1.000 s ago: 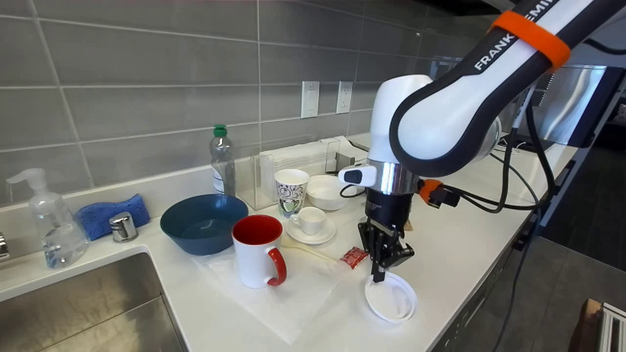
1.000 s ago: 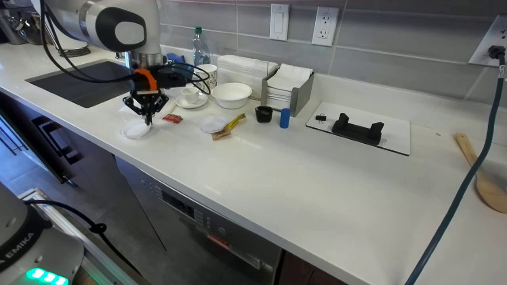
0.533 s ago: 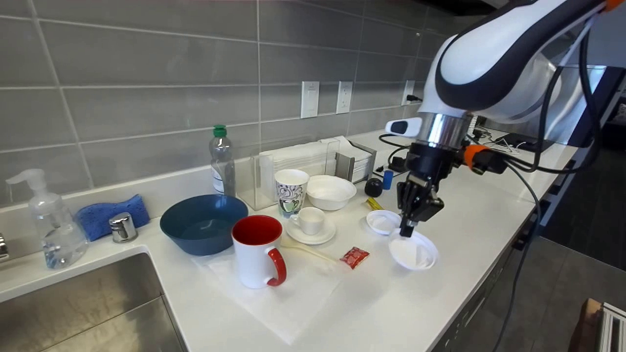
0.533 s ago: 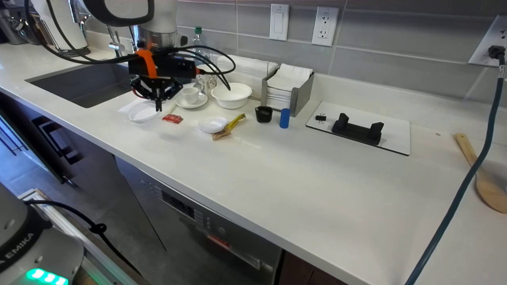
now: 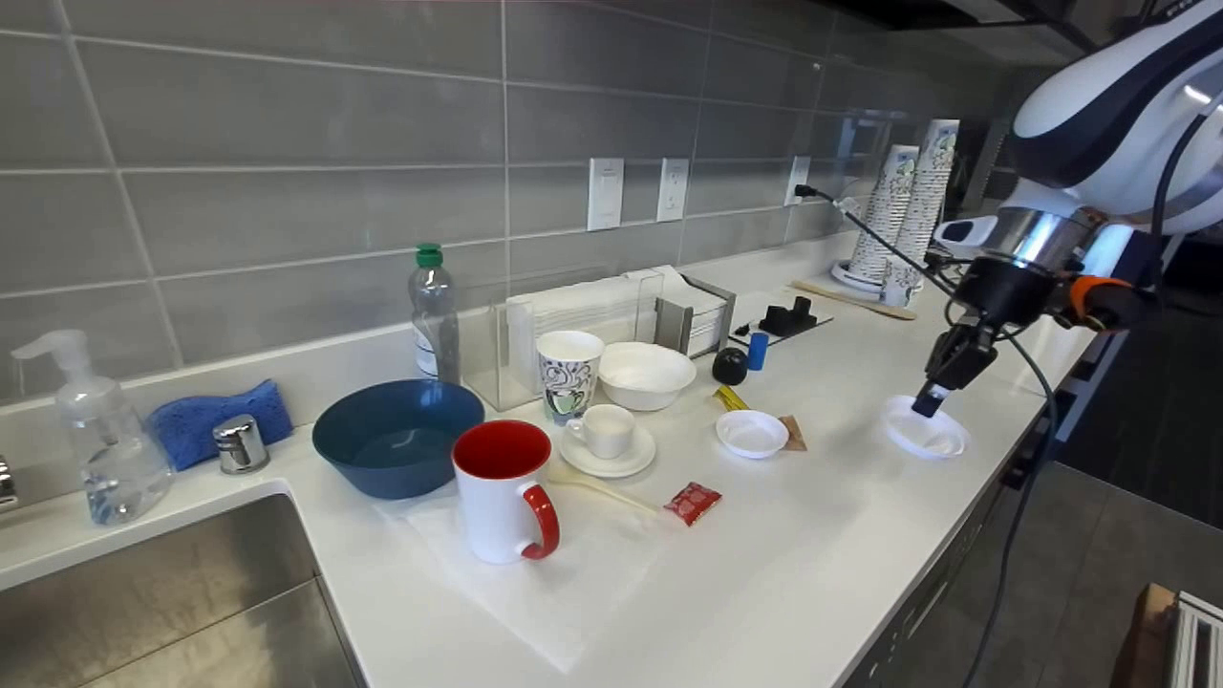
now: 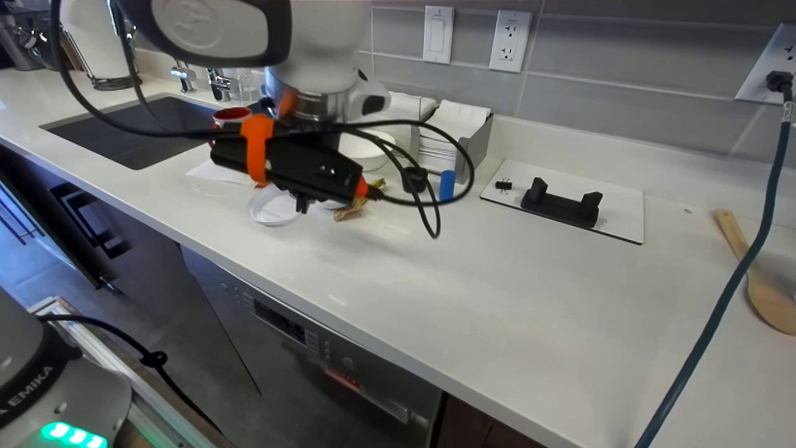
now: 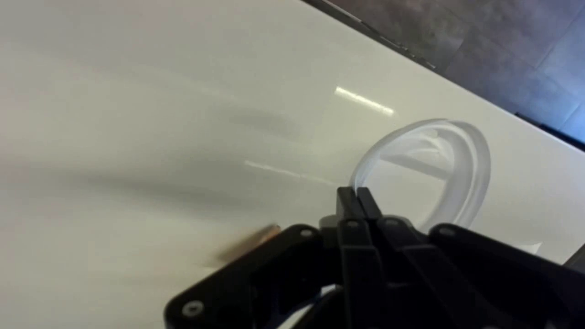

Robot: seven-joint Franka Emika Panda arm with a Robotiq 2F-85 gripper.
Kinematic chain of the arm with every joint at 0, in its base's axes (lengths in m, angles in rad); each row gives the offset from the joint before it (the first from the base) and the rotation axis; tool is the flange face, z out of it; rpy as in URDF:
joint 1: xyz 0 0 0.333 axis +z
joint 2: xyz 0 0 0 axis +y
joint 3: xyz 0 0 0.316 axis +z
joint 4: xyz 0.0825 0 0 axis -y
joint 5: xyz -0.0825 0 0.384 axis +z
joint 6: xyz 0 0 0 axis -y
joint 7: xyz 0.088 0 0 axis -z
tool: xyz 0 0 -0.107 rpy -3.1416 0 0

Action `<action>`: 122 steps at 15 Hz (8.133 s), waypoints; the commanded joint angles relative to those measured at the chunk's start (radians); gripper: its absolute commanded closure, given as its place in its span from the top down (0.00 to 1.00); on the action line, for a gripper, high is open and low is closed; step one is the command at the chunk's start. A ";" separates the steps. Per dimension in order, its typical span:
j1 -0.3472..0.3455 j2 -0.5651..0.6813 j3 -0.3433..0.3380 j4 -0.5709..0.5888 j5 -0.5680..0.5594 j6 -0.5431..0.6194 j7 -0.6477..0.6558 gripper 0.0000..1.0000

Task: Pick up the upside down white paper cup lid on the left and move it to the right of the kitchen counter, pick up the red packet from the kitchen counter and put it in the first white paper cup lid to the right

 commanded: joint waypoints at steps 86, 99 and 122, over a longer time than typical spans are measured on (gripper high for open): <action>0.306 0.424 0.420 0.255 -0.353 0.306 0.105 1.00; 0.276 0.540 0.479 0.303 -0.375 0.383 -0.192 0.38; 0.188 0.288 0.344 0.209 -0.496 0.179 0.305 0.01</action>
